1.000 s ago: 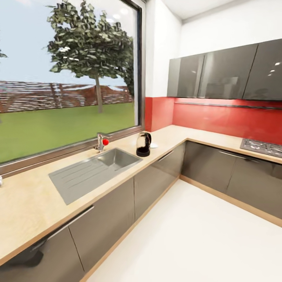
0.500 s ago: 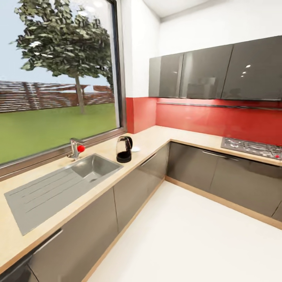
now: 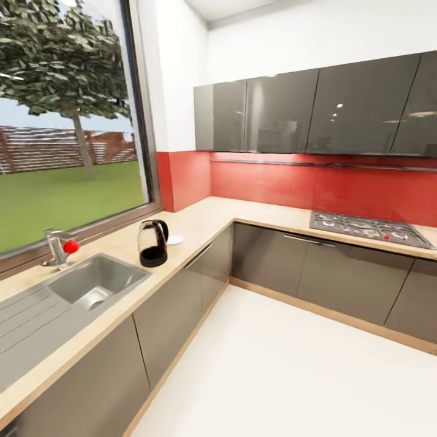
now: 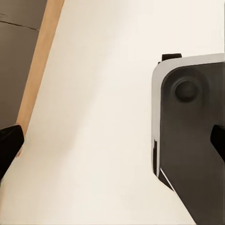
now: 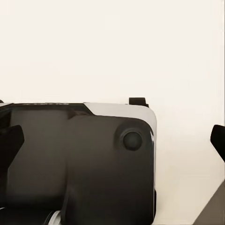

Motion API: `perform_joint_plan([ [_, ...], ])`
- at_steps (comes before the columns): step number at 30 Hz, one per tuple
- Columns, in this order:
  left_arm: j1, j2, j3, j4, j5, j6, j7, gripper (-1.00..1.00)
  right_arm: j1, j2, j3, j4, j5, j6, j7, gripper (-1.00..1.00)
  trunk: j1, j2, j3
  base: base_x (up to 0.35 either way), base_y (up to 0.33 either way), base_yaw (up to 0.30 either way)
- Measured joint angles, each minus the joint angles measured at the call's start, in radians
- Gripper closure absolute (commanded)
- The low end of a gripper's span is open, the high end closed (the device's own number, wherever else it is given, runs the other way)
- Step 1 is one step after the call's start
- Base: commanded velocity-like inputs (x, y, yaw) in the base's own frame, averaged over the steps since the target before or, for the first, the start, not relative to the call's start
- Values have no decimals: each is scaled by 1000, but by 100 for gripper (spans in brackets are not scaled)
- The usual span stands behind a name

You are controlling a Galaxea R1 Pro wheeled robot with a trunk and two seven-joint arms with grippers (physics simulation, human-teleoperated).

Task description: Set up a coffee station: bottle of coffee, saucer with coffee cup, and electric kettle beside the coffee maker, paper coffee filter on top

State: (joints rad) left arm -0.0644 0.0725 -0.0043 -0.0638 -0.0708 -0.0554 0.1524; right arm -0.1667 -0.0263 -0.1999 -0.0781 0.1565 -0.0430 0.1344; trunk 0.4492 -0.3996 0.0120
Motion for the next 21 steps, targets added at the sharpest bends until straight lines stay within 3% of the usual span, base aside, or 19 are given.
perform_joint_plan([
  [21, 0, 0, -3, 0, -1, -2, 0, -100, 0, 0, 0, 0, 0, -1, -2, -100, 0, 0, 0, 303, -175, -282],
])
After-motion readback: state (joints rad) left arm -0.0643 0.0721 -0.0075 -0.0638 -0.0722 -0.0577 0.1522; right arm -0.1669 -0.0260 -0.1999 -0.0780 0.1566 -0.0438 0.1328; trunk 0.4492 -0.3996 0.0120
